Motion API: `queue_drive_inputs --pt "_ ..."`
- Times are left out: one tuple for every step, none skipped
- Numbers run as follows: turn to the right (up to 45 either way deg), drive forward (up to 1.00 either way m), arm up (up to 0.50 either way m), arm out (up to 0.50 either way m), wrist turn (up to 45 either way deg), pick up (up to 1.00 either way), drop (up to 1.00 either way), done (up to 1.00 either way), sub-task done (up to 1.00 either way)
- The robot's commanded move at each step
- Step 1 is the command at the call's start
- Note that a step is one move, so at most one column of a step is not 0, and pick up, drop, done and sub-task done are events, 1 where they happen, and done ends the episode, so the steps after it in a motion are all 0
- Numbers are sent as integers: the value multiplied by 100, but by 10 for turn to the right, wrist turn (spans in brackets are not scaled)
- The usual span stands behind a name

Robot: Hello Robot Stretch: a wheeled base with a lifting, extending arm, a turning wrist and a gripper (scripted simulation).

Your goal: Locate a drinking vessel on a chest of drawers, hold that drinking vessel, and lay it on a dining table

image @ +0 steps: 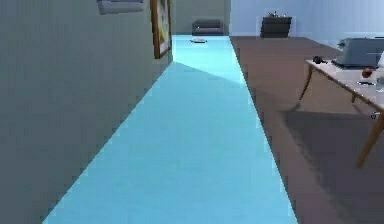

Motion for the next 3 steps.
queue_drive_inputs --pt "0 100 0 0 0 0 0 0 0" --pt "0 100 0 0 0 0 0 0 0" --pt "0 100 0 0 0 0 0 0 0"
